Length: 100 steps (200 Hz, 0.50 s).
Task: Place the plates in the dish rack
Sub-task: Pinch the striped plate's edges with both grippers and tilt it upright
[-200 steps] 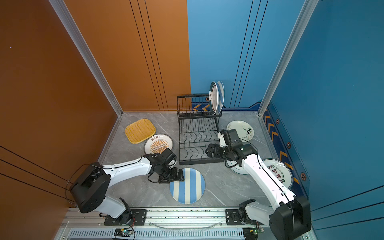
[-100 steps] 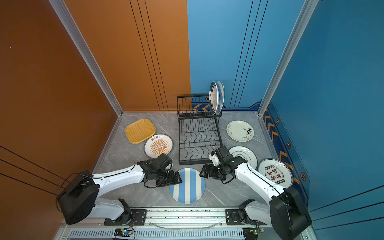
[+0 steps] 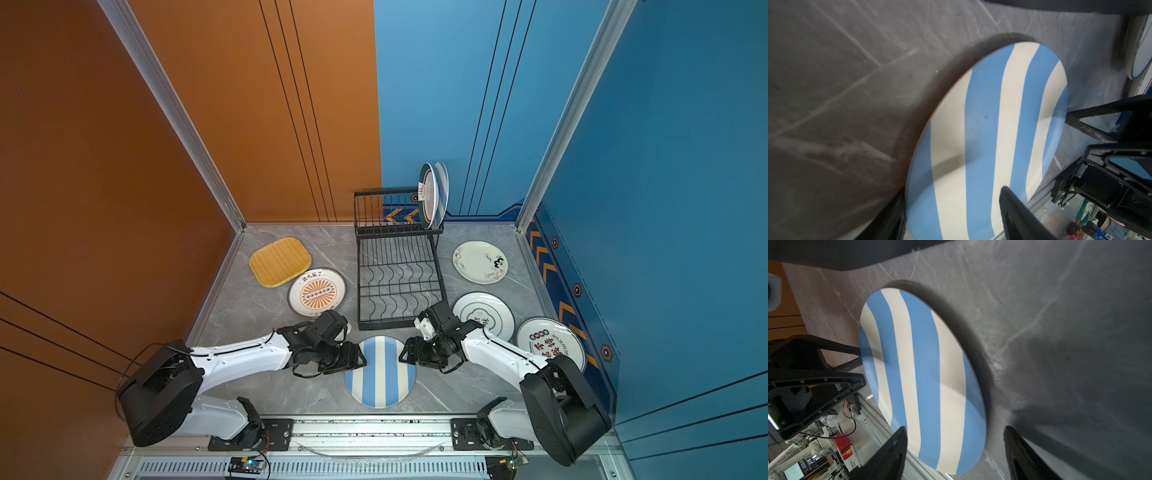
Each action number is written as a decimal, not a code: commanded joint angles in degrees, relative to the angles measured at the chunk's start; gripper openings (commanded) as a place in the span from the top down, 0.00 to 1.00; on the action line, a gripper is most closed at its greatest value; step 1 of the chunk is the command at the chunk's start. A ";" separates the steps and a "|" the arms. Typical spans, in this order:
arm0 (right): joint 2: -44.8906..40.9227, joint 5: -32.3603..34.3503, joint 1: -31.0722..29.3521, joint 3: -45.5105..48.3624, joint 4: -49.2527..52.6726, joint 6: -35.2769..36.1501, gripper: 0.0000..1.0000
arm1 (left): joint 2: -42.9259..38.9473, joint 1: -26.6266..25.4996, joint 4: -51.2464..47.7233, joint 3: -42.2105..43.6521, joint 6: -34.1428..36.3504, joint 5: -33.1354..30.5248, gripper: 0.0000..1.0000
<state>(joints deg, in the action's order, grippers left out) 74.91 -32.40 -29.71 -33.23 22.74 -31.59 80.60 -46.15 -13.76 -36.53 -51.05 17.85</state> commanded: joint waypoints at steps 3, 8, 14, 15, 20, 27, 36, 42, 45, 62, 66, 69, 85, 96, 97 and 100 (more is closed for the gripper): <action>1.64 -2.11 -0.52 1.58 -1.84 -0.13 0.29 | 2.39 -1.29 -2.29 1.90 -0.61 -0.06 0.31; 1.92 -2.51 -0.57 1.80 -2.11 -0.13 0.30 | 2.52 -1.34 -2.24 1.79 -0.55 0.07 0.31; 2.28 -3.02 -0.60 1.98 -2.29 -0.09 0.30 | 2.67 -1.40 -2.26 1.64 -0.50 0.16 0.32; 2.35 -3.11 -0.61 2.01 -2.32 -0.07 0.31 | 2.70 -1.44 -2.25 1.60 -0.48 0.12 0.32; 2.58 -3.52 -0.61 2.10 -2.33 0.07 0.31 | 2.80 -1.45 -2.29 1.54 -0.41 0.22 0.32; 2.97 -4.05 -0.67 2.19 -2.31 0.38 0.32 | 2.98 -1.40 -2.26 1.49 -0.29 0.39 0.33; 3.51 -4.74 -0.76 2.25 -2.40 0.81 0.32 | 3.20 -1.45 -2.24 1.43 -0.09 0.50 0.33; 3.86 -5.23 -0.93 2.30 -2.47 1.03 0.32 | 3.38 -1.55 -2.25 1.46 -0.01 0.57 0.34; 4.15 -5.56 -1.02 2.30 -2.62 1.09 0.33 | 3.46 -1.53 -2.30 1.45 0.06 0.66 0.34; 5.37 -7.09 -1.71 2.46 -4.16 0.97 0.33 | 3.93 -1.56 -2.00 1.38 0.31 1.13 0.35; 5.58 -7.43 -1.89 2.51 -4.55 0.88 0.33 | 4.03 -1.57 -2.00 1.31 0.34 1.18 0.35; 5.80 -7.80 -2.06 2.50 -5.01 0.84 0.33 | 4.08 -1.55 -1.93 1.29 0.38 1.25 0.35; 6.23 -8.84 -2.92 2.37 -6.91 0.10 0.33 | 4.30 -1.51 -1.64 1.28 0.51 1.55 0.37; 6.21 -9.68 -3.32 2.38 -8.04 -0.31 0.34 | 4.46 -1.54 -1.45 1.18 0.60 1.79 0.38; 6.21 -9.73 -3.32 2.38 -8.18 -0.40 0.34 | 4.47 -1.51 -1.40 1.19 0.60 1.77 0.38; 6.16 -9.87 -3.39 2.38 -8.34 -0.43 0.34 | 4.48 -1.54 -1.44 1.19 0.64 1.82 0.38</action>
<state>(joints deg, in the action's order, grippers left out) 78.26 -37.47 -30.20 -32.29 19.46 -31.42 81.71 -46.72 -13.37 -36.88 -50.96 18.17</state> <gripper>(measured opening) 0.667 0.630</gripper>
